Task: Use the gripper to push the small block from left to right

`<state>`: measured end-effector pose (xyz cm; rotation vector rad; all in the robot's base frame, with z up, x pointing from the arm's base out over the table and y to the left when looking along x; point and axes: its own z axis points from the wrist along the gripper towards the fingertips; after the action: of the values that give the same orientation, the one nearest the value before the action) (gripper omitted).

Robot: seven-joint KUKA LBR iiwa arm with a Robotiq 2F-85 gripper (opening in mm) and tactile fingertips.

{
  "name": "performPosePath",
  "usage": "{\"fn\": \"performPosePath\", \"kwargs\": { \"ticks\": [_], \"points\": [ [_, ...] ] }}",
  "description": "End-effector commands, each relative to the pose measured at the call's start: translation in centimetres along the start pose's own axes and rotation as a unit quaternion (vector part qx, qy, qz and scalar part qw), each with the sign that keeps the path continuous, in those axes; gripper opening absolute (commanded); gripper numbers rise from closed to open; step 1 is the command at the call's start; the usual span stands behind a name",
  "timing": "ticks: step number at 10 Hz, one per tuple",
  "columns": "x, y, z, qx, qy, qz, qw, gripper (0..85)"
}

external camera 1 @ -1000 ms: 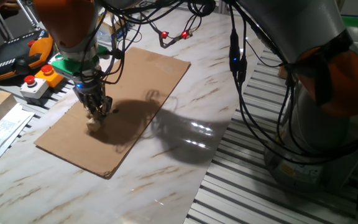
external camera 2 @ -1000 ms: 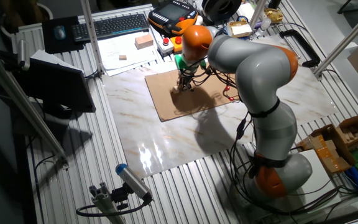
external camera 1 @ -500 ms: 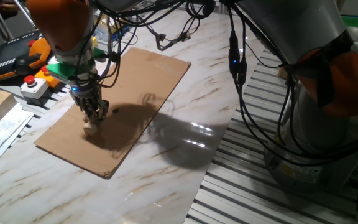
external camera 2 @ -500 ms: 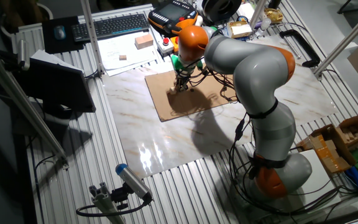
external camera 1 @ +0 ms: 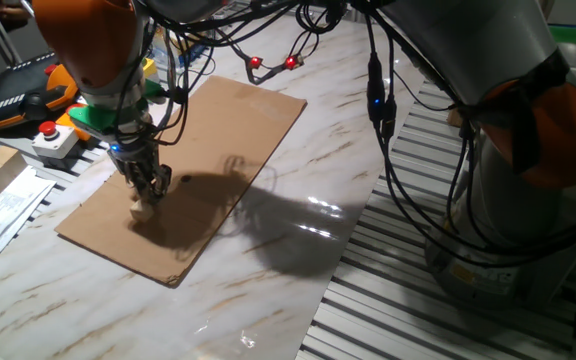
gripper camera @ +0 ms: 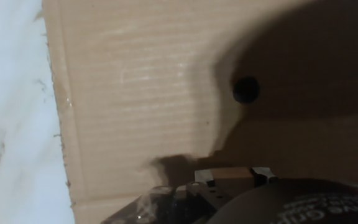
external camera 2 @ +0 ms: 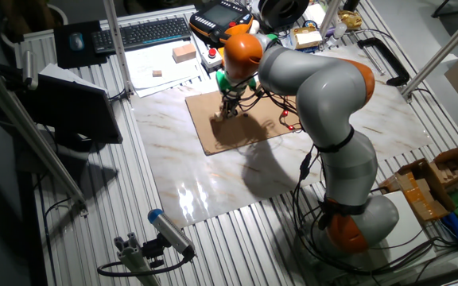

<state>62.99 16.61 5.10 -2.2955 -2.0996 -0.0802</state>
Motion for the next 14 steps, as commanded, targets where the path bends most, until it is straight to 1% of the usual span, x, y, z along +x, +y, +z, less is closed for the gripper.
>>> {"fn": "performPosePath", "kwargs": {
  "ticks": [1,4,7,10,14],
  "points": [
    [0.1,-0.1,0.0,0.001,0.001,0.0,1.0,1.0],
    [0.8,-0.1,-0.7,0.004,-0.004,-0.004,1.0,1.0],
    [1.7,-0.4,-1.0,0.006,-0.004,0.0,1.0,1.0],
    [1.9,-0.4,-1.0,0.006,0.0,0.0,1.0,1.0],
    [2.7,-0.5,-0.9,0.008,0.006,0.003,1.0,1.0]
  ]
}}
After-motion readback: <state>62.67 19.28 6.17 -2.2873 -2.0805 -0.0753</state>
